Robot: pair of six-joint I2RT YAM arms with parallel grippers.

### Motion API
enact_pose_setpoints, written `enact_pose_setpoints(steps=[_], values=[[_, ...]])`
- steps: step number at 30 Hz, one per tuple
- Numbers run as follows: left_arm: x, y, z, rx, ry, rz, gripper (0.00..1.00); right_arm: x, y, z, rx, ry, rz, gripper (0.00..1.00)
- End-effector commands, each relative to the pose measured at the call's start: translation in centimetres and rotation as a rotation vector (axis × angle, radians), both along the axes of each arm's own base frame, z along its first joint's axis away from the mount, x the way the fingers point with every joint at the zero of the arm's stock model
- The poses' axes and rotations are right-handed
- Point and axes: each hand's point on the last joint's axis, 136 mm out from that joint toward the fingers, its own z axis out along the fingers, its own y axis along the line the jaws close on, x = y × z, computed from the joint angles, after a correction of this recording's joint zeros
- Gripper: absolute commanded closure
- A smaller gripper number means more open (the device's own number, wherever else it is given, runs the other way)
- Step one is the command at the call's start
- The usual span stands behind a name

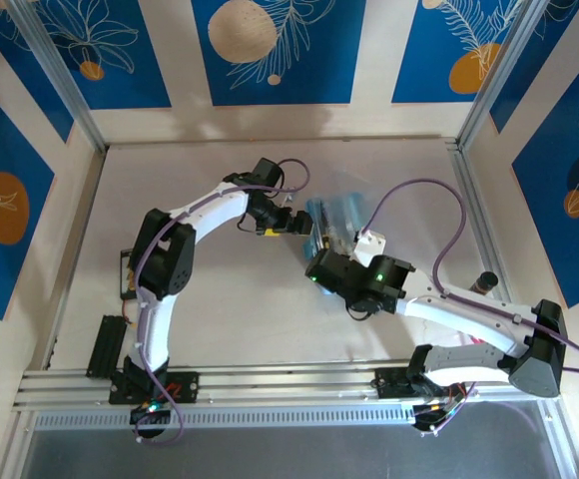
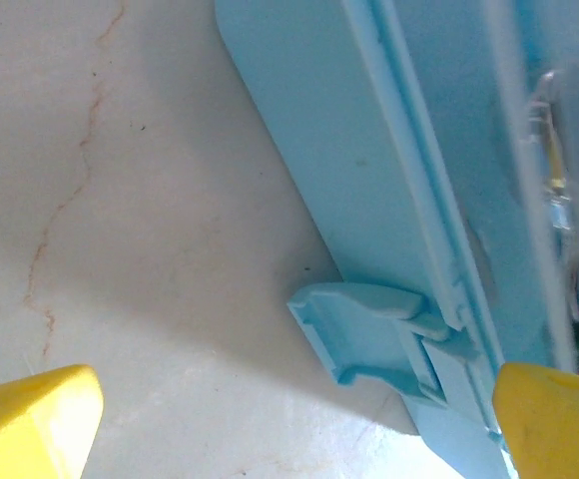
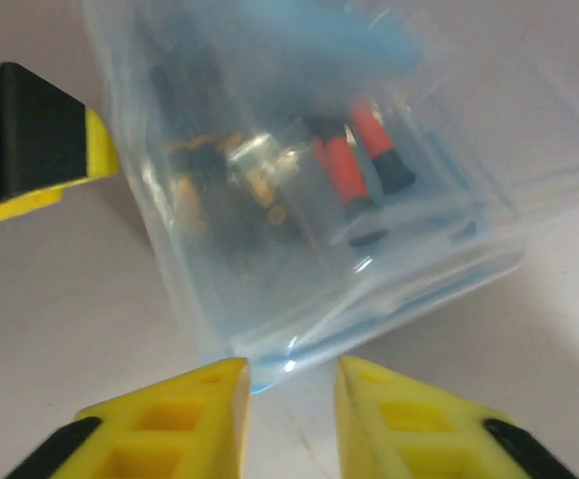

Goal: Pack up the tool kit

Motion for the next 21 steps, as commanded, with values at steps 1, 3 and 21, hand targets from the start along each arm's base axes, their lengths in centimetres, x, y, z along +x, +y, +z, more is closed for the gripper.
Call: enact_pose_setpoints(steps=[1,3,21], values=[[-0.5,0.3,1.3,-0.028,-0.010,0.005,0.00,0.4,0.0,1.9,0.053,-0.063,-0.059,0.66],[-0.5,1.2,1.3,-0.021,-0.010,0.021,0.00,0.3,-0.1,2.2,0.061,-0.065,-0.056,0.59],[-2.4,6.5,3.1,0.027,-0.445,-0.185,0.00,10.3,-4.1,0.8,0.226,0.105,0.314,0.01]])
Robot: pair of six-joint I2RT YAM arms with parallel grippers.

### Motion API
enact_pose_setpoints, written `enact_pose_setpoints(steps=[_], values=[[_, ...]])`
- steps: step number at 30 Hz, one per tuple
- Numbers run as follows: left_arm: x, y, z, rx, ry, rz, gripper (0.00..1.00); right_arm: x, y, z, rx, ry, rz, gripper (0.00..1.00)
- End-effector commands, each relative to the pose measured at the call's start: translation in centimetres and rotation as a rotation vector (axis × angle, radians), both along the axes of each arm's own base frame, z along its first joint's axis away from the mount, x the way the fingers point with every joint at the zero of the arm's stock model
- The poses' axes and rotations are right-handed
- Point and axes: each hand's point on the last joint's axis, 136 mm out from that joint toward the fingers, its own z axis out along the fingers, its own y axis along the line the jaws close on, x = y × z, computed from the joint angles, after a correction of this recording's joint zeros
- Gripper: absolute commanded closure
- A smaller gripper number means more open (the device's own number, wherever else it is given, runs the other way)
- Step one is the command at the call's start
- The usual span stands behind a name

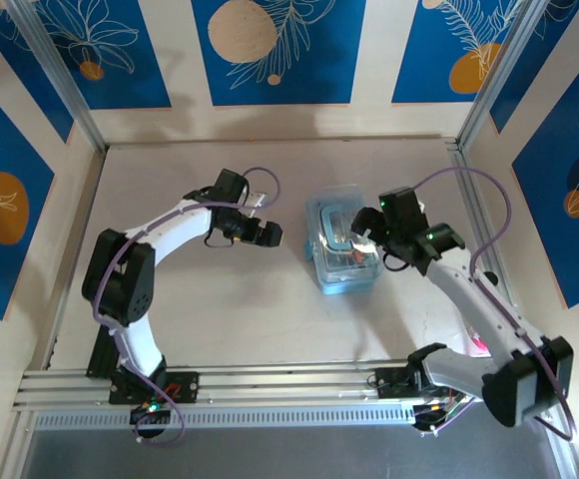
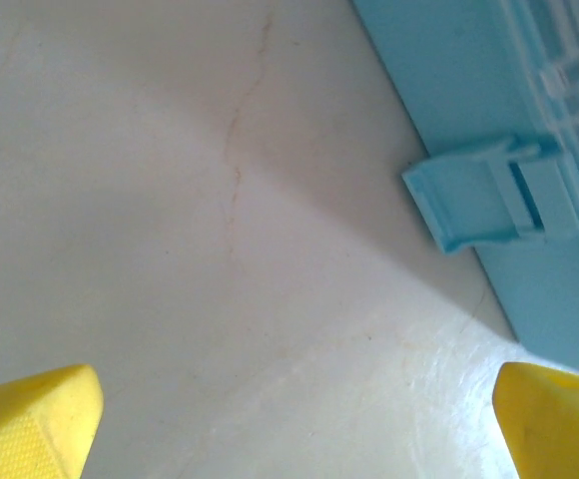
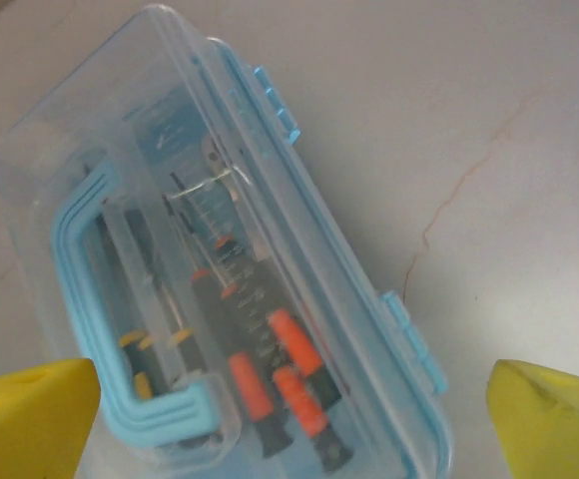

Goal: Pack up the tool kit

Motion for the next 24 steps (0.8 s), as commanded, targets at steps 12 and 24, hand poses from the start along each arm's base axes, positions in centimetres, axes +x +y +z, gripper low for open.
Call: enact_pose_setpoints(steps=[12,24], values=[[-1.7,-4.5,-0.2,0.024,-0.604,-0.357,0.00,7.0,5.4,-4.4,0.083,0.170,0.492,0.01],[-3.5,-7.1,-3.3,-0.101,-0.612,-0.442,0.00,6.3,9.7,-7.3,0.151,0.276,0.612,0.01]])
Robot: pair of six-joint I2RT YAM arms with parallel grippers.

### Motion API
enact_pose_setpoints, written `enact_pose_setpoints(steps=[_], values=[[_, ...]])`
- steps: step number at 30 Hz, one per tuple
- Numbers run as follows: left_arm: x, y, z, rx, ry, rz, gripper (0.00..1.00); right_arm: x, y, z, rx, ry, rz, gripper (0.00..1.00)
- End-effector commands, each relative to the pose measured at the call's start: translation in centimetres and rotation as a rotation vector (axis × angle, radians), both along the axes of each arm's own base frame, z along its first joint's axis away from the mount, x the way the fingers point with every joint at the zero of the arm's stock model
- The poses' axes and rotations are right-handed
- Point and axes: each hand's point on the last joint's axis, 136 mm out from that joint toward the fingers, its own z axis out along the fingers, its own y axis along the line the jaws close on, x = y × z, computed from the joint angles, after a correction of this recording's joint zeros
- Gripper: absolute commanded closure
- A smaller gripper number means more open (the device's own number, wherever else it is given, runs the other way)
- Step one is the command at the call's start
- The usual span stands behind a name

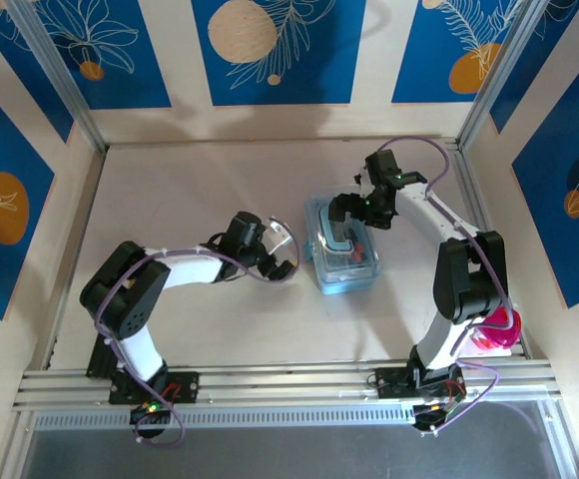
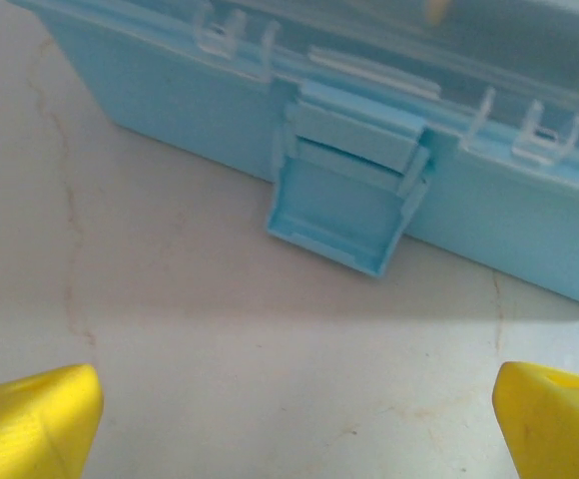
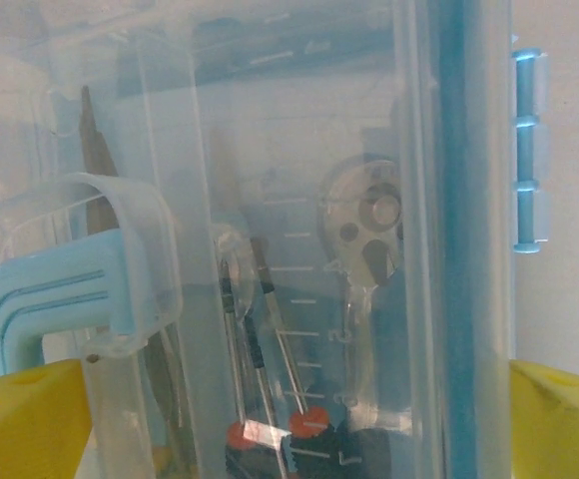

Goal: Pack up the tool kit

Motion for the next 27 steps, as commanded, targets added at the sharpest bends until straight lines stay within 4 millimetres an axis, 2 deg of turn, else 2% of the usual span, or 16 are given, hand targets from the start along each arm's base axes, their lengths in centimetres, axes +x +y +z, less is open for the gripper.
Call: enact_pose_setpoints(steps=[1,9,17,27], values=[[-0.9,-1.5,0.0,-0.056,-0.030,-0.083,0.00,-1.9,4.7,-0.5,0.110,0.066,0.121,0.01],[-0.7,-1.7,-1.6,-0.037,-0.043,-0.084,0.00,-2.9,6.6,-0.4,0.150,0.084,0.121,0.01],[1.5,-0.6,-4.0,0.047,-0.060,0.046,0.00,-3.5,6.9,0.4,0.145,0.077,0.127,0.01],[3.7,1.6,-3.8,0.101,-0.111,0.215,0.00,-3.6,7.0,0.8,0.153,0.073,0.136,0.01]])
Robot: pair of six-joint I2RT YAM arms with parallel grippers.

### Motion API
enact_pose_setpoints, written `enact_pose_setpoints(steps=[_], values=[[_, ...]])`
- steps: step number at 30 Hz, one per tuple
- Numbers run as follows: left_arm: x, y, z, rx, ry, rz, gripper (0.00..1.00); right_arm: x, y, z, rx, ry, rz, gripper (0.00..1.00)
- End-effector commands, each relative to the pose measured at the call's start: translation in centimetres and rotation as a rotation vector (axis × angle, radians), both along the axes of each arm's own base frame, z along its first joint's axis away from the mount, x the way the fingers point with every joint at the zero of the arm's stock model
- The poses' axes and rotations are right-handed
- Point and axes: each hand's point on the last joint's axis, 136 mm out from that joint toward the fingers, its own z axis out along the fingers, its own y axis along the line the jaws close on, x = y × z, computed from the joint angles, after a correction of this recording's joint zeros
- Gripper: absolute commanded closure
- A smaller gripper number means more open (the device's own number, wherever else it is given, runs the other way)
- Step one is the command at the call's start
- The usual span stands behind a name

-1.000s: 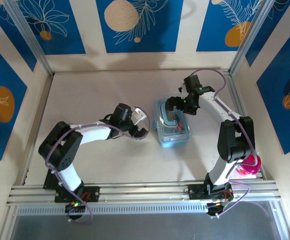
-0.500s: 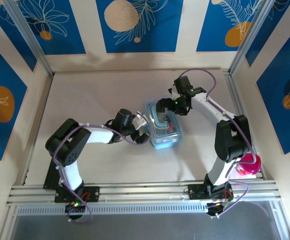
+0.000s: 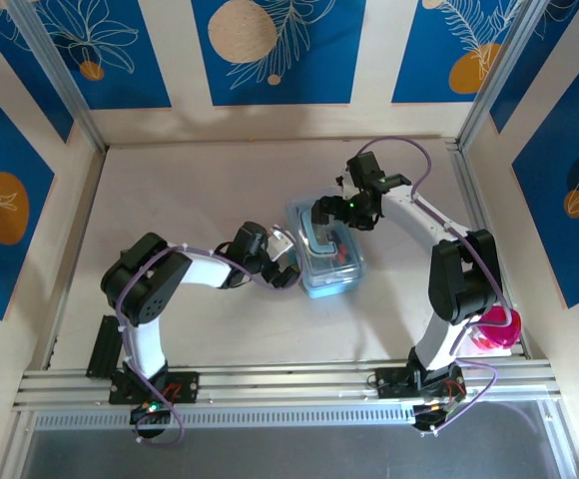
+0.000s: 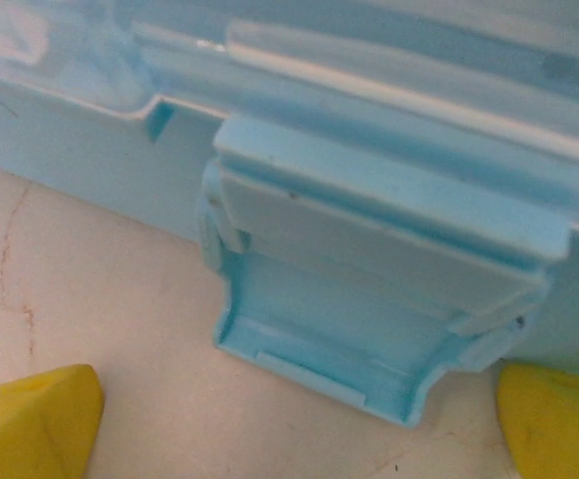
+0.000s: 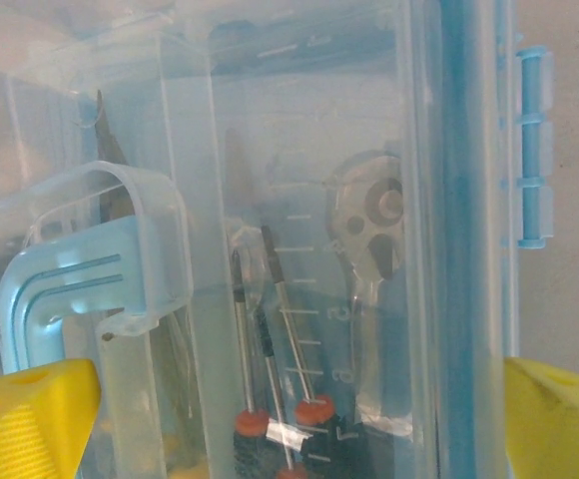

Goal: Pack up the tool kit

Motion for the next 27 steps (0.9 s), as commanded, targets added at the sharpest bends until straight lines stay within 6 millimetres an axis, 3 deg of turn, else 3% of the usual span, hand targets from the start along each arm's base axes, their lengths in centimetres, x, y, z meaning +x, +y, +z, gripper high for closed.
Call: enact_pose_setpoints(steps=[1,16,27], values=[[2.7,1.9,0.1,0.071,-0.097,0.162,0.00,-2.9,2.6,0.4,0.100,0.090,0.068,0.01],[4.1,4.4,2.2,0.069,-0.134,0.299,0.00,-3.4,2.7,0.1,0.116,0.096,0.075,0.01],[3.7,5.1,3.2,0.058,-0.135,0.308,0.00,-3.5,2.7,0.0,0.123,0.098,0.074,0.01]])
